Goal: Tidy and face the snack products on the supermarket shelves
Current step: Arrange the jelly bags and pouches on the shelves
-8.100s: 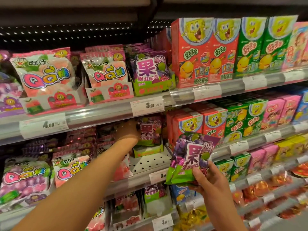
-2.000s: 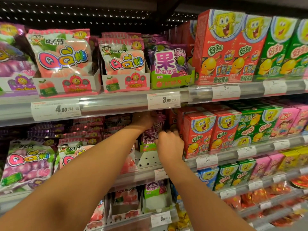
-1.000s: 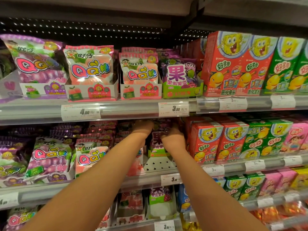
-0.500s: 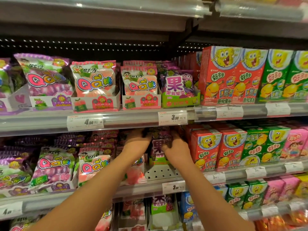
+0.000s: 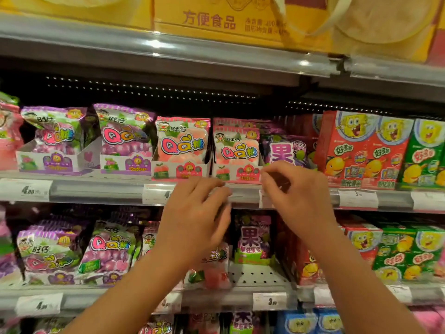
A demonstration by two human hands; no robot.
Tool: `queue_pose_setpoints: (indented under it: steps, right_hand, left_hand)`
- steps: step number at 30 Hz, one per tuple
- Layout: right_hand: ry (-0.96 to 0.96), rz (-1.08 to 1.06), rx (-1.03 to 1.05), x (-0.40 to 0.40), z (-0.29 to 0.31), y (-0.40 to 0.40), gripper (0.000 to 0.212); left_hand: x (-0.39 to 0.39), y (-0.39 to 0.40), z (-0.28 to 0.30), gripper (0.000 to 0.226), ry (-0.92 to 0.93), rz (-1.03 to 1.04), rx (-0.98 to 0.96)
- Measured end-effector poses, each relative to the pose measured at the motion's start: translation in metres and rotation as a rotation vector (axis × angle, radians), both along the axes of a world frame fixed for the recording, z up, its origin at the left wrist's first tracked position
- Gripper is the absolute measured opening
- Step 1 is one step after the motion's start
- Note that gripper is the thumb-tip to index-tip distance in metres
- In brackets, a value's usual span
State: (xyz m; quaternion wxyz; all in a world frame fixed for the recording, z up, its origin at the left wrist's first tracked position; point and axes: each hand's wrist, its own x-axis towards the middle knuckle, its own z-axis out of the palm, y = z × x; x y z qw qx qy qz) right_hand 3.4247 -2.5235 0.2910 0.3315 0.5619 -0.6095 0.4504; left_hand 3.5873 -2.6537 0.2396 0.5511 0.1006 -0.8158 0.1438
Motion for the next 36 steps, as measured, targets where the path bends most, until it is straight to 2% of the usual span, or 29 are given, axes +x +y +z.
queue_pose_setpoints:
  steps: [3, 5, 9, 12, 18, 21, 25, 27, 33, 36]
  right_hand:
    - [0.059, -0.061, 0.025, -0.014, 0.036, -0.026, 0.011]
    - [0.093, -0.105, 0.098, -0.025, 0.056, -0.044, 0.021]
    - [0.099, -0.21, 0.364, -0.043, 0.087, -0.075, 0.055]
    - [0.068, -0.224, 0.515, -0.051, 0.095, -0.088, 0.066]
    - [0.096, -0.161, 0.553, -0.055, 0.095, -0.089, 0.054]
    - [0.102, -0.133, 0.596, -0.055, 0.096, -0.086, 0.047]
    - [-0.036, 0.014, 0.501, -0.059, 0.103, -0.082, 0.03]
    - [-0.134, 0.029, 0.455, -0.063, 0.112, -0.084, 0.032]
    - [-0.399, 0.015, 0.817, -0.074, 0.144, -0.103, 0.023]
    - [-0.3, 0.025, 0.94, -0.074, 0.161, -0.11, 0.022]
  left_hand:
    - [-0.007, -0.004, 0.027, 0.037, -0.041, 0.094, -0.014]
    - [-0.013, -0.006, 0.037, 0.043, -0.102, 0.163, 0.003]
    - [-0.022, -0.01, 0.039, 0.04, -0.151, 0.243, -0.005]
    - [-0.025, -0.015, 0.035, 0.04, -0.158, 0.255, -0.026]
    - [-0.029, -0.02, 0.037, 0.037, -0.146, 0.231, -0.027]
    - [-0.035, -0.021, 0.044, 0.042, -0.161, 0.237, -0.014]
    - [-0.046, -0.02, 0.056, 0.047, -0.24, 0.281, 0.001]
    - [-0.05, -0.02, 0.055, 0.048, -0.281, 0.289, 0.009]
    - [-0.051, -0.022, 0.045, 0.049, -0.288, 0.298, -0.002]
    - [-0.052, -0.022, 0.042, 0.047, -0.273, 0.285, 0.004]
